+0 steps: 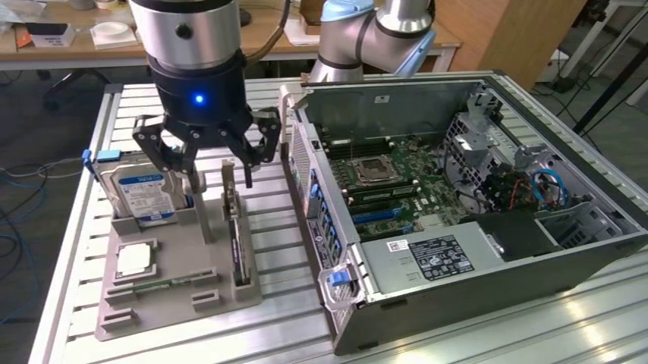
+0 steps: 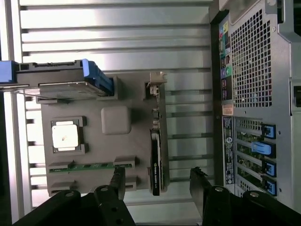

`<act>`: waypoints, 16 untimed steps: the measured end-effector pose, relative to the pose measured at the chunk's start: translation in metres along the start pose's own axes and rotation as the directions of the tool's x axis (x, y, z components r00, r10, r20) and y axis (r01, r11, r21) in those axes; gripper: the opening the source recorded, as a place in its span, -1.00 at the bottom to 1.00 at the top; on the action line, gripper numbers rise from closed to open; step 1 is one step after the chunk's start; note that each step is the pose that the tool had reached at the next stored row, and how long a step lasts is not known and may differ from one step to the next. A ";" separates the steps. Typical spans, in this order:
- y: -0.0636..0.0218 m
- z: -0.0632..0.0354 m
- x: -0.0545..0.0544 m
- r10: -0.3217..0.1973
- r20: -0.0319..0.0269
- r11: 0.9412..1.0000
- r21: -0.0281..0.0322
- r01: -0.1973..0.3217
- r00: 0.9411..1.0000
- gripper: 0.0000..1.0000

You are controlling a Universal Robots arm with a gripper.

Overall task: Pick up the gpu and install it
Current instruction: 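Pick up the gpu and move the gpu toward the slot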

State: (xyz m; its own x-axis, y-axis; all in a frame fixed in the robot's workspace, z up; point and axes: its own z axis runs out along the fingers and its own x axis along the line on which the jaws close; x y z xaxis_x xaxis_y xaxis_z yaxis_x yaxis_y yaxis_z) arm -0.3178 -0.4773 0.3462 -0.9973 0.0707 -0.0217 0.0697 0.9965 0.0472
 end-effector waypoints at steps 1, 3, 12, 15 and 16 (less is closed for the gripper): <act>-0.0011 0.0017 -0.001 0.000 0.000 1.000 0.000 0.000 1.000 0.33; -0.0022 0.0053 -0.003 0.000 0.000 1.000 0.000 0.000 1.000 0.33; -0.0055 0.0128 -0.005 0.012 0.002 1.000 0.005 -0.012 1.000 0.33; -0.0054 0.0127 -0.004 0.012 0.002 1.000 0.007 -0.012 1.000 0.33; -0.0054 0.0126 -0.004 0.012 0.002 1.000 0.006 -0.012 1.000 0.33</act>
State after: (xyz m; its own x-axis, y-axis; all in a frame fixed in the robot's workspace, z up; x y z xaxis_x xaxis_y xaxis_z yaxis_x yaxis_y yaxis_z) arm -0.3135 -0.4825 0.3335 -0.9963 0.0828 -0.0229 0.0818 0.9958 0.0410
